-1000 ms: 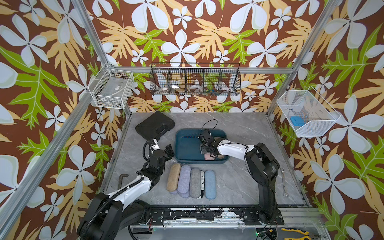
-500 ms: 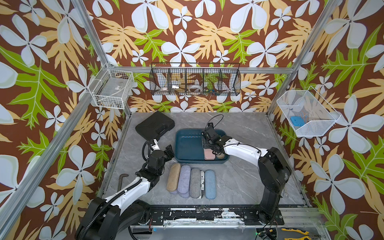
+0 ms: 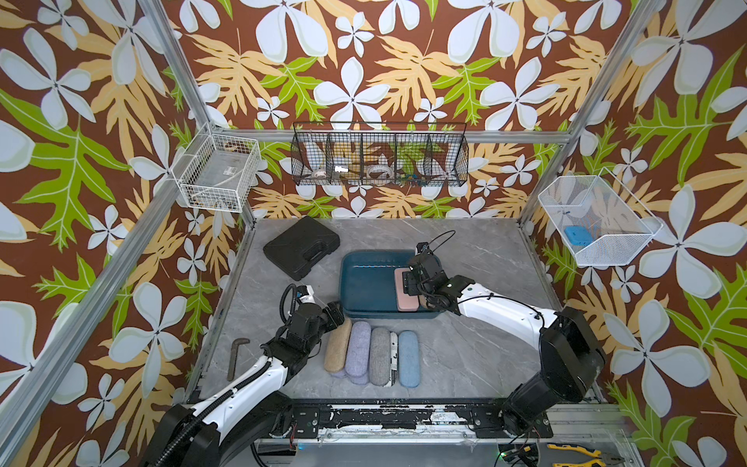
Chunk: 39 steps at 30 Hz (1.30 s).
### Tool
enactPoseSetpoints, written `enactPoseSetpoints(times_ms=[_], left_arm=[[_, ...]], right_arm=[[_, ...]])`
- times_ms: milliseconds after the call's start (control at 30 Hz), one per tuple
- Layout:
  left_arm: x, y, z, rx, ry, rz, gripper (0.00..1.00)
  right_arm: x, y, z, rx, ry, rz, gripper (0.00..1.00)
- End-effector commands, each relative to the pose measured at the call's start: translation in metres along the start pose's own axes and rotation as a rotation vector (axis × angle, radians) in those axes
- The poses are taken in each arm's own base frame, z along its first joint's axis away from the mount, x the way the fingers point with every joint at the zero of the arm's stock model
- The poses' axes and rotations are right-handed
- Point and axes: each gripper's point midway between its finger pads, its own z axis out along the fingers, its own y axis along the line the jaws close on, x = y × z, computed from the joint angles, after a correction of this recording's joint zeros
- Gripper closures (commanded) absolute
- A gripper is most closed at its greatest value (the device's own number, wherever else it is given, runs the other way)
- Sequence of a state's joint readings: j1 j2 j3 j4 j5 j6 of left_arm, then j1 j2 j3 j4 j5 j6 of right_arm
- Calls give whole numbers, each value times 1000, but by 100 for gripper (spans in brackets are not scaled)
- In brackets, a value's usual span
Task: Put the glasses cases into the storage boxes
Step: Place the glasses case in the storage box, then pick up the glasses case.
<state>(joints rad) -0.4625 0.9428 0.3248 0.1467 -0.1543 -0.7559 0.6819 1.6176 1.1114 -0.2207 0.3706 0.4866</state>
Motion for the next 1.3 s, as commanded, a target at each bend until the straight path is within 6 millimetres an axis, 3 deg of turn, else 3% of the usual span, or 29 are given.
enactPoseSetpoints(times_ms=[0, 433, 600, 867, 1267], left_arm=[[20, 4, -6, -38, 99, -30, 20], [58, 11, -17, -60, 239, 36, 19], [61, 6, -21, -40, 235, 43, 19], [69, 21, -25, -86, 246, 34, 23], [70, 22, -29, -79, 241, 28, 22]], right_arm=[[-5, 3, -2, -28, -32, 31, 22], [-7, 2, -7, -59, -59, 48, 21], [-6, -3, -9, -61, -64, 55, 21], [-2, -5, -8, -66, -60, 60, 21], [7, -1, 1, -79, -36, 63, 21]])
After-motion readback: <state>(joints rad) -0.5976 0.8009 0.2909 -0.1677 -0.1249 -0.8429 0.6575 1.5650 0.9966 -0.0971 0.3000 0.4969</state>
